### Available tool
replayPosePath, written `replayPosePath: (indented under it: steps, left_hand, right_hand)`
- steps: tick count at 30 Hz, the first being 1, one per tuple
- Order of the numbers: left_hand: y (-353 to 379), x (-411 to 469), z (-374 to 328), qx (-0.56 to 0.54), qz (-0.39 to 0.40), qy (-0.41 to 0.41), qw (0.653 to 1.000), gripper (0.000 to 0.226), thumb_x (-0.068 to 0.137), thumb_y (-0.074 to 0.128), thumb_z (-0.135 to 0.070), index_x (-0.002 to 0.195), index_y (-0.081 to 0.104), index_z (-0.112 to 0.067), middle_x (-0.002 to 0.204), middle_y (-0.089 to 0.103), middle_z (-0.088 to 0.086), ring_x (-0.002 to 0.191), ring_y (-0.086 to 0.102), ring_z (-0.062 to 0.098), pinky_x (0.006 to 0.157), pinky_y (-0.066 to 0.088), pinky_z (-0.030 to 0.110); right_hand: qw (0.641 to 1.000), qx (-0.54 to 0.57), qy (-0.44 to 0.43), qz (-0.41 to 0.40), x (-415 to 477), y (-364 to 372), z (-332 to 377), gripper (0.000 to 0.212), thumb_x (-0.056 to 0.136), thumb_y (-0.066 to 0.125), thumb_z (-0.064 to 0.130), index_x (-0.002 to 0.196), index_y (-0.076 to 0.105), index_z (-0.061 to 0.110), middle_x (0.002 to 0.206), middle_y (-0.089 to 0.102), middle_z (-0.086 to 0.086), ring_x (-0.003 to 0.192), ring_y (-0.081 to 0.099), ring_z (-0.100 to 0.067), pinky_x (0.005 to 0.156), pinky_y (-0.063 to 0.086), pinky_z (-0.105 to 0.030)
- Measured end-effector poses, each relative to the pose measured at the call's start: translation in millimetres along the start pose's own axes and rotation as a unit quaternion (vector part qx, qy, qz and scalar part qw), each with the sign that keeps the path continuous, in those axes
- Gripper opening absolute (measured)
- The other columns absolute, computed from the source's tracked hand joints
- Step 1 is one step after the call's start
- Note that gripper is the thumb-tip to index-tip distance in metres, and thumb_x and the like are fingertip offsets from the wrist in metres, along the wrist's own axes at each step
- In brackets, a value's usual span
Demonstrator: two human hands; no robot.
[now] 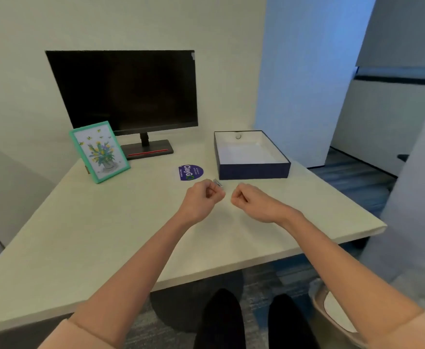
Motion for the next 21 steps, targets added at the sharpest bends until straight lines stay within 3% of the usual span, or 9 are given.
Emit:
replayPosePath:
  steps: [3, 8, 13, 17, 21]
  left_hand:
    - [51, 10, -39, -0.013, 0.048, 0.044, 0.998, 0.005, 0.086, 0.065, -0.02, 0.084, 0.063, -0.017, 0.084, 0.07, 0.005, 0.082, 0.064, 0.018, 0.095, 0.05, 0.043]
    - [145, 11, -113, -0.032, 0.143, 0.104, 0.984, 0.007, 0.088, 0.064, -0.019, 0.09, 0.063, -0.012, 0.082, 0.068, -0.001, 0.081, 0.064, 0.016, 0.08, 0.052, 0.029]
    - [242, 0, -163, -0.034, 0.235, 0.13, 0.963, 0.005, 0.086, 0.063, -0.019, 0.085, 0.062, -0.014, 0.076, 0.068, -0.001, 0.073, 0.063, 0.014, 0.078, 0.053, 0.033]
    - [320, -18, -174, -0.036, 0.294, 0.112, 0.949, 0.008, 0.086, 0.063, -0.017, 0.085, 0.063, -0.009, 0.072, 0.069, 0.005, 0.069, 0.066, 0.019, 0.079, 0.057, 0.038]
    - [388, -28, -155, 0.014, 0.32, 0.076, 0.944, 0.009, 0.087, 0.061, -0.017, 0.079, 0.062, -0.013, 0.073, 0.068, 0.005, 0.071, 0.066, 0.018, 0.078, 0.056, 0.038]
  right_hand:
    - [0.998, 0.0, 0.046, -0.043, -39, -37, -41, 0.01, 0.097, 0.042, 0.03, 0.09, 0.049, 0.026, 0.096, 0.054, 0.007, 0.094, 0.052, -0.017, 0.095, 0.043, -0.043]
    - [0.985, 0.01, 0.124, -0.119, -117, -95, -108, 0.011, 0.097, 0.044, 0.026, 0.087, 0.048, 0.026, 0.089, 0.053, 0.009, 0.084, 0.05, -0.011, 0.077, 0.042, -0.027]
    - [0.961, 0.033, 0.203, -0.185, -185, -132, -176, 0.017, 0.097, 0.045, 0.019, 0.08, 0.045, 0.023, 0.083, 0.052, 0.008, 0.077, 0.048, -0.01, 0.075, 0.043, -0.028]
    - [0.939, 0.038, 0.269, -0.21, -224, -131, -230, 0.023, 0.097, 0.046, 0.013, 0.076, 0.043, 0.023, 0.077, 0.049, 0.011, 0.076, 0.047, -0.012, 0.065, 0.037, -0.017]
    - [0.919, 0.023, 0.344, -0.19, -239, -104, -291, 0.029, 0.097, 0.046, 0.016, 0.072, 0.037, 0.028, 0.081, 0.051, 0.008, 0.088, 0.05, -0.017, 0.08, 0.042, -0.032]
Point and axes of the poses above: each hand's wrist, its own x-axis towards the middle knuckle, its own y-axis out of the palm, z = x × y, the point moved 2 cm from there along x, towards the middle knuckle
